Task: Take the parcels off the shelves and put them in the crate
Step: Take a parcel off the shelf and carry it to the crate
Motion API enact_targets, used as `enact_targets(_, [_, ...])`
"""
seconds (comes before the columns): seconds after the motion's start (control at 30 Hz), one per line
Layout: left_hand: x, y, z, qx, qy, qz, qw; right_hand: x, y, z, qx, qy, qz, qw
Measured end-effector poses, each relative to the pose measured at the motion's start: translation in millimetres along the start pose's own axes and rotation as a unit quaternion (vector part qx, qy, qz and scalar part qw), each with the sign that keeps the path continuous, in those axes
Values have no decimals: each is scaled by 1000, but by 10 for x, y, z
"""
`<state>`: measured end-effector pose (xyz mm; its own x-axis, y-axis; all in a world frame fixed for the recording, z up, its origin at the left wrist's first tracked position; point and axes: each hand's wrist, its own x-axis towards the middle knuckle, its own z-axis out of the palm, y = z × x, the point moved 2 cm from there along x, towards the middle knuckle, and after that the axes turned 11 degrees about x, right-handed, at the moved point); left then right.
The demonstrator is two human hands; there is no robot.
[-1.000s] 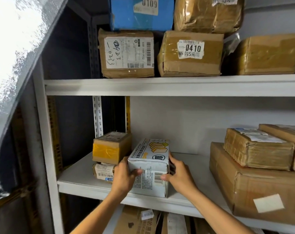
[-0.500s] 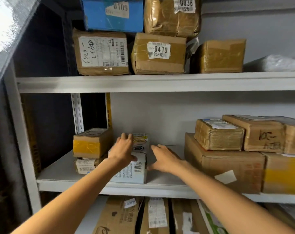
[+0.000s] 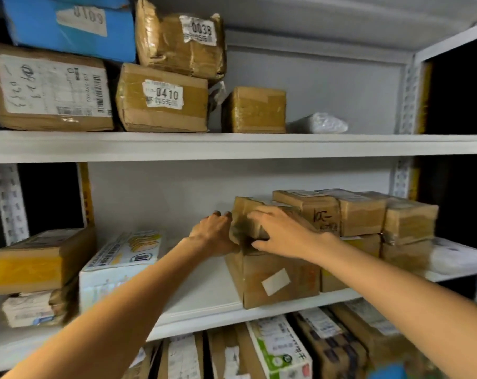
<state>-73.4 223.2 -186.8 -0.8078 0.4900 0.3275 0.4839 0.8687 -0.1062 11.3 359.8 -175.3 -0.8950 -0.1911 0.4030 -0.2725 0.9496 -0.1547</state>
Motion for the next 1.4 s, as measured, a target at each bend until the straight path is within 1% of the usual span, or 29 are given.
enact_targets(0.13, [124, 243, -56, -35, 7, 31, 999, -18, 1, 33, 22, 1, -22, 1000])
enact_targets(0.2, [153, 305, -86, -63, 14, 39, 997, -15, -9, 51, 79, 23, -37, 996])
enact_targets(0.23, [166, 310, -93, -91, 12, 32, 995, -24, 1, 33, 120, 58, -36, 990])
enact_targets(0.3, [199, 270, -79, -202, 2, -6, 979, -42, 66, -48, 189, 156, -11, 970])
enact_targets(0.33, [220, 244, -64, -261, -1, -22, 965, -43, 121, -96, 201, 190, 7, 961])
enact_targets(0.37, [237, 231, -53, -308, -3, -30, 951, -36, 188, -133, 200, 203, 32, 958])
enact_targets(0.4, [252, 229, -40, -335, -5, -33, 942, -28, 265, -160, 188, 197, 67, 960])
enact_targets(0.47, [267, 259, -11, -350, 1, -29, 936, -6, 427, -162, 165, 154, 134, 965])
enact_targets(0.53, [271, 298, 19, -359, 19, -27, 933, 12, 521, -91, 169, 115, 163, 965])
enact_targets(0.57, [273, 308, 37, -366, 29, -29, 930, 18, 530, -40, 176, 107, 167, 964])
enact_targets(0.6, [266, 307, 52, -374, 41, -32, 926, 26, 522, 8, 183, 113, 169, 962])
enact_targets(0.67, [235, 284, 74, -401, 74, -40, 912, 63, 498, 51, 199, 164, 172, 951])
enact_targets(0.73, [185, 265, 85, -445, 117, -57, 886, 96, 493, 21, 218, 210, 179, 936])
enact_targets(0.8, [128, 239, 120, -501, 149, -100, 847, 130, 492, -20, 233, 211, 195, 929])
enact_targets(0.83, [103, 225, 134, -527, 150, -128, 827, 145, 499, -37, 250, 203, 208, 924])
enact_targets(0.87, [78, 208, 143, -563, 137, -152, 801, 156, 507, -45, 276, 194, 222, 915])
enact_targets(0.9, [62, 199, 143, -609, 110, -167, 767, 159, 506, -52, 306, 187, 236, 903])
enact_targets(0.93, [45, 193, 131, -653, 78, -174, 733, 154, 492, -62, 330, 178, 244, 894])
enact_targets(0.97, [24, 183, 110, -683, 51, -178, 707, 152, 472, -76, 345, 168, 243, 891])
enact_targets(1.0, [5, 175, 79, -691, 27, -171, 701, 148, 448, -93, 356, 159, 233, 891])
enact_targets(1.07, [-37, 168, 15, -669, 1, -133, 732, 137, 405, -109, 375, 152, 208, 891])
enact_targets(1.1, [-74, 170, -15, -661, 2, -118, 742, 130, 378, -113, 380, 153, 200, 890])
enact_targets(1.2, [-147, 116, -73, -674, 53, -95, 731, 113, 315, -75, 402, 164, 196, 879])
enact_targets(1.23, [-169, 82, -96, -664, 75, -89, 739, 114, 299, -51, 411, 173, 195, 874])
enact_targets(1.3, [-204, -4, -123, -638, 95, -76, 760, 118, 252, 5, 423, 180, 192, 867])
enact_targets(1.37, [-236, -98, -129, -621, 91, -79, 774, 118, 189, 64, 446, 170, 201, 855])
enact_targets(1.4, [-255, -134, -126, -620, 85, -86, 775, 117, 157, 93, 456, 163, 203, 851])
